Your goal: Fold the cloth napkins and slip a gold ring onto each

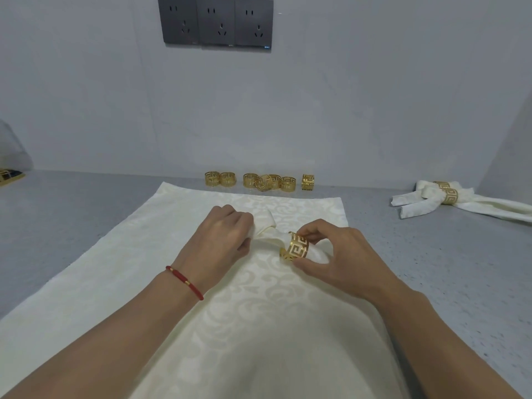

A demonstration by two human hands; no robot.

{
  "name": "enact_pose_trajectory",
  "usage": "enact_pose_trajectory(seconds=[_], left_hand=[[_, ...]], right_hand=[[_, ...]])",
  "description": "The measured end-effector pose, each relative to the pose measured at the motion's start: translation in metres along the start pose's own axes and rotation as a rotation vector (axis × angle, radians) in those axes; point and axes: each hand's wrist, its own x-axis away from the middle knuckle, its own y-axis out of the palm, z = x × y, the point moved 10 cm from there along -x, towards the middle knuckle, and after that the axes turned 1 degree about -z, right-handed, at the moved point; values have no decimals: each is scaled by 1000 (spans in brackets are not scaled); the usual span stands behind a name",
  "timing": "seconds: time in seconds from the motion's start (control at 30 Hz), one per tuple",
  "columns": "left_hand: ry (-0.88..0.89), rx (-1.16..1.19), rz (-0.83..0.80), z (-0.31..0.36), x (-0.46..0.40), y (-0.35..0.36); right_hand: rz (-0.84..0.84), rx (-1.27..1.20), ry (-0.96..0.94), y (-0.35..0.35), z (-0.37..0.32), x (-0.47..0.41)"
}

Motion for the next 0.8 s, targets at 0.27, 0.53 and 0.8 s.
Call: enact_pose_trajectory(seconds=[0.27, 0.53, 0.8], left_hand=[[-113, -2, -76, -19, 3, -1], [-68, 101, -159, 4, 3, 10], [-150, 195, -141, 11, 5, 11]], right_hand=[[49, -35, 21, -18, 11, 3], [54, -136, 52, -9, 18, 2], [62, -220, 83, -1, 9, 2]])
